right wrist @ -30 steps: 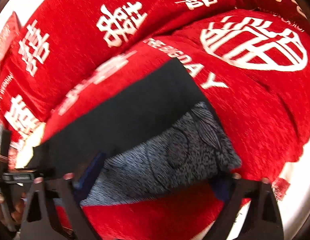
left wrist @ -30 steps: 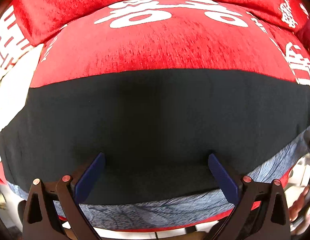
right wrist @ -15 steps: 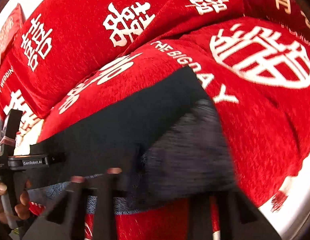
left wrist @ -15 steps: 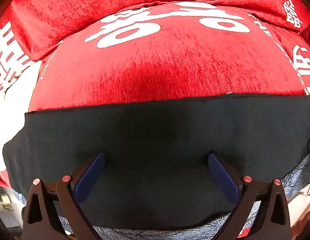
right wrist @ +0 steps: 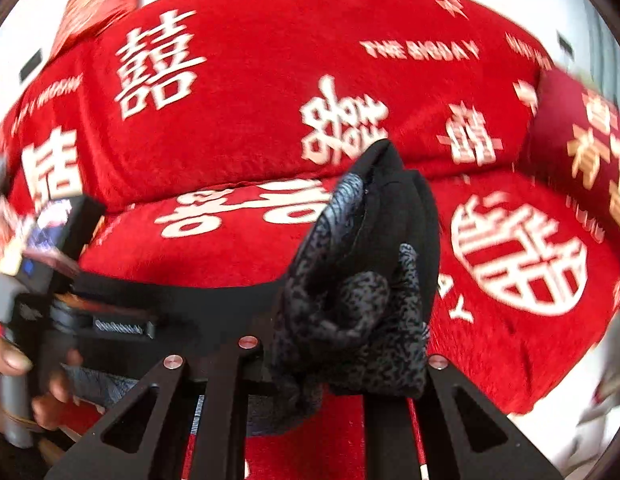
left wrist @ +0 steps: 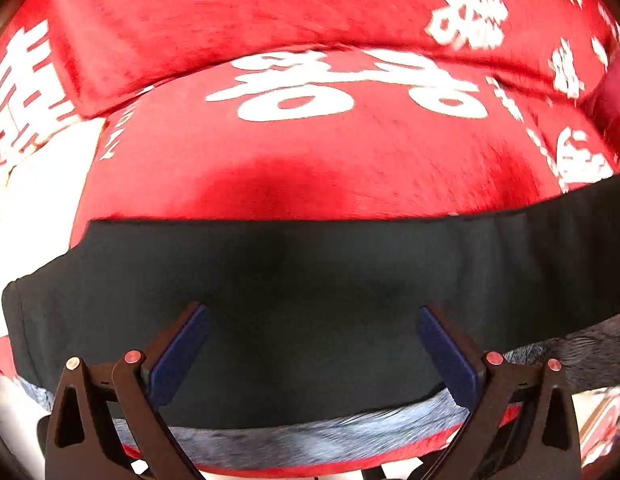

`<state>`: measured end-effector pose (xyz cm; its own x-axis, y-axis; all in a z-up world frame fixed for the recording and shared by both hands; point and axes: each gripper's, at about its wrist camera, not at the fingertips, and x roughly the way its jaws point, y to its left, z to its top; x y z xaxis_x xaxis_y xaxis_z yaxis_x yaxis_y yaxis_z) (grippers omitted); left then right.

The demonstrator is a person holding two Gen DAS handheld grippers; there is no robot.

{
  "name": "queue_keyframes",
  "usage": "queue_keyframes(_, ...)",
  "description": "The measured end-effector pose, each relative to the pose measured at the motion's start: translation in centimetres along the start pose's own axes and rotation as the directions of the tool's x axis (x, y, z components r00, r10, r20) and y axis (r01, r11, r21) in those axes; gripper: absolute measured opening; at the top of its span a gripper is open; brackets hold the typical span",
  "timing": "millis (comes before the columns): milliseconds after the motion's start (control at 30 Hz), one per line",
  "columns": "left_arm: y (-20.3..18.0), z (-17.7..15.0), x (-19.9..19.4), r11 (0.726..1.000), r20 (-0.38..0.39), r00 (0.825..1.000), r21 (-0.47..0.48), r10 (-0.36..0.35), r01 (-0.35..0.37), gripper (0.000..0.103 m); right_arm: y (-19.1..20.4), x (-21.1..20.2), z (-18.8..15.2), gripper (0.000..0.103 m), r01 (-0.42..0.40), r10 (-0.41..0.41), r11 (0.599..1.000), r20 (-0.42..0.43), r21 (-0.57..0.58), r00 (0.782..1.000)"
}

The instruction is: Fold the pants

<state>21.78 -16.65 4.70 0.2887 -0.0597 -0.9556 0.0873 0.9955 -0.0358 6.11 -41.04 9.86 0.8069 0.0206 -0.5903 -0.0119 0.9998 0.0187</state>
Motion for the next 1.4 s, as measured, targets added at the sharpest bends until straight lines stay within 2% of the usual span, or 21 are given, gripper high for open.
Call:
queue_keyframes(100,4.3,-0.6,-0.4,0.997,0.003,1.0,-0.069,-0.019,0.019,0.103,5.0,-0.4,0.2,0.016,0.011,-0.009,0.992,0.02,-0.123,1.0)
queue_keyframes(233,11.3,-2.3,-0.6,0.983,0.007,1.0,-0.18,-0.023,0.024,0.103,11.8,0.1,-0.6,0.016,0.037,-0.028,0.959,0.036,-0.28,0.999)
queue_keyframes(333,16.5,-3.6,-1.1,0.961,0.019,1.0,-0.276,-0.025,0.029,0.103,16.9,1.4,-2.1,0.016,0.075,-0.059,0.908,0.051,-0.412,0.997)
queue_keyframes(433,20.5,-4.6,-1.3,0.938,0.023,1.0,-0.345,0.0,0.008,0.103,21.4,3.3,-4.6,0.016,0.098,-0.084,0.831,0.049,-0.548,0.995)
queue_keyframes(567,22.8,-5.9,-0.7,0.924,0.005,1.0,-0.382,-0.013,0.014,0.103,25.5,5.6,-8.1,0.016,0.087,-0.103,0.737,0.016,-0.67,0.995)
queue_keyframes(667,22.7,-6.5,-0.1,0.926,-0.005,1.0,-0.377,-0.031,0.027,0.103,27.2,6.9,-10.0,0.016,0.097,-0.128,0.68,0.012,-0.727,0.992)
queue_keyframes(733,22.2,-6.6,0.2,0.929,-0.008,0.999,-0.367,-0.048,0.041,0.103,27.6,7.2,-10.6,0.016,0.113,-0.147,0.659,0.021,-0.744,0.989)
queue_keyframes(867,21.2,-6.1,0.2,0.936,0.006,0.998,-0.346,-0.069,0.067,0.103,27.7,6.3,-9.2,0.016,0.113,-0.123,0.702,0.036,-0.703,0.992)
queue_keyframes(933,21.1,-6.0,0.1,0.941,0.01,0.998,-0.333,-0.067,0.067,0.103,28.2,6.0,-8.9,0.016,0.113,-0.108,0.701,0.051,-0.704,0.993)
queue_keyframes(1033,21.2,-6.0,0.3,0.944,0.003,0.998,-0.325,-0.062,0.059,0.103,29.0,7.5,-10.6,0.016,0.083,-0.117,0.66,0.007,-0.747,0.993)
queue_keyframes(1100,21.4,-5.9,0.2,0.941,0.004,0.998,-0.331,-0.065,0.062,0.103,29.3,7.8,-11.7,0.018,0.12,-0.138,0.618,0.043,-0.777,0.989)
queue_keyframes(1167,21.4,-5.5,0.0,0.941,0.009,0.997,-0.33,-0.072,0.071,0.103,29.5,7.5,-12.0,0.022,0.125,-0.141,0.606,0.049,-0.785,0.989)
queue_keyframes(1200,21.3,-5.2,-0.2,0.943,0.014,0.997,-0.325,-0.073,0.073,0.103,29.5,7.1,-11.9,0.029,0.118,-0.136,0.612,0.043,-0.782,0.99)
queue_keyframes(1233,21.0,-4.8,-0.6,0.946,0.023,0.997,-0.316,-0.073,0.076,0.103,29.5,6.9,-11.8,0.042,0.113,-0.131,0.617,0.04,-0.779,0.991)
queue_keyframes(1267,20.6,-4.3,-1.0,0.95,0.031,0.997,-0.302,-0.072,0.078,0.103,29.3,6.2,-11.7,0.051,0.101,-0.114,0.629,0.038,-0.771,0.993)
queue_keyframes(1300,20.2,-3.9,-1.4,0.955,0.039,0.997,-0.285,-0.073,0.081,0.103,29.0,5.3,-11.5,0.069,0.074,-0.078,0.647,0.031,-0.759,0.996)
queue_keyframes(1333,19.8,-3.6,-1.7,0.96,0.045,0.996,-0.267,-0.074,0.083,0.103,28.7,4.4,-11.3,0.08,0.045,-0.045,0.666,0.02,-0.744,0.999)
queue_keyframes(1400,18.7,-3.1,-2.2,0.97,0.057,0.995,-0.226,-0.076,0.087,0.103,27.3,2.0,-10.5,0.081,-0.058,0.05,0.723,-0.032,-0.688,0.998)
